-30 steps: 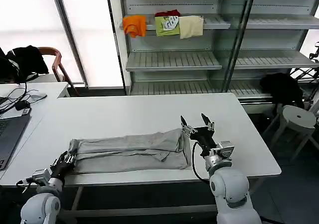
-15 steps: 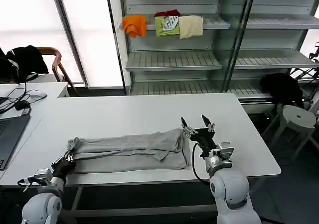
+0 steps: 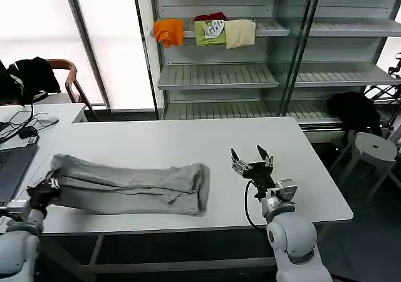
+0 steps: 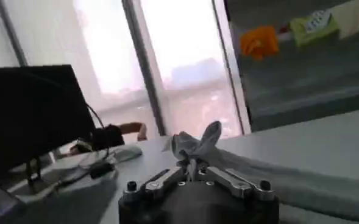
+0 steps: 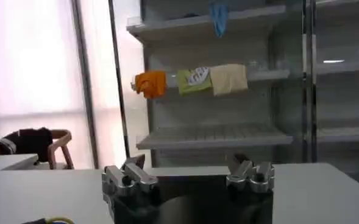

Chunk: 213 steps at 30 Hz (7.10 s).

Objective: Fold and organize the clothes.

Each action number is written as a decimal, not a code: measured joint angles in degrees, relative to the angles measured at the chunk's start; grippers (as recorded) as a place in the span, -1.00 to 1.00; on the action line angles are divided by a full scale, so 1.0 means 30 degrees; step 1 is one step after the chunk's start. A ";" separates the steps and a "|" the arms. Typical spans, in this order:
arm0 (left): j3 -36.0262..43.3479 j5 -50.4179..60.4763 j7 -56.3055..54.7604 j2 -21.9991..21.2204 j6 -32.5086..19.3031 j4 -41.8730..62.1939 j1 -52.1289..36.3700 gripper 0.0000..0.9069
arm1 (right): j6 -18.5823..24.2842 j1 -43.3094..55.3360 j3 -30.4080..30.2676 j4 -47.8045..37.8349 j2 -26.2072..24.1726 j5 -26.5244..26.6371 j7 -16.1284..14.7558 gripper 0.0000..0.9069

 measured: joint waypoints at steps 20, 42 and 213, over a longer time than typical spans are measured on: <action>0.1048 0.0182 0.1018 0.0993 0.1725 -0.2765 -0.0453 -1.00 | -0.0038 -0.0263 0.0074 -0.0644 -0.0118 -0.0189 0.0179 1.00; 0.8745 0.1382 -0.1389 -0.3831 0.4637 -0.4455 -0.0312 1.00 | 0.0118 -0.0307 0.0208 -0.1183 0.0280 -0.0358 0.0194 1.00; 1.5179 0.0182 -0.6288 -0.6273 0.3628 -0.1286 -0.4373 1.00 | -0.0178 -0.0015 -0.0403 -0.1837 0.0377 -0.0417 0.0818 1.00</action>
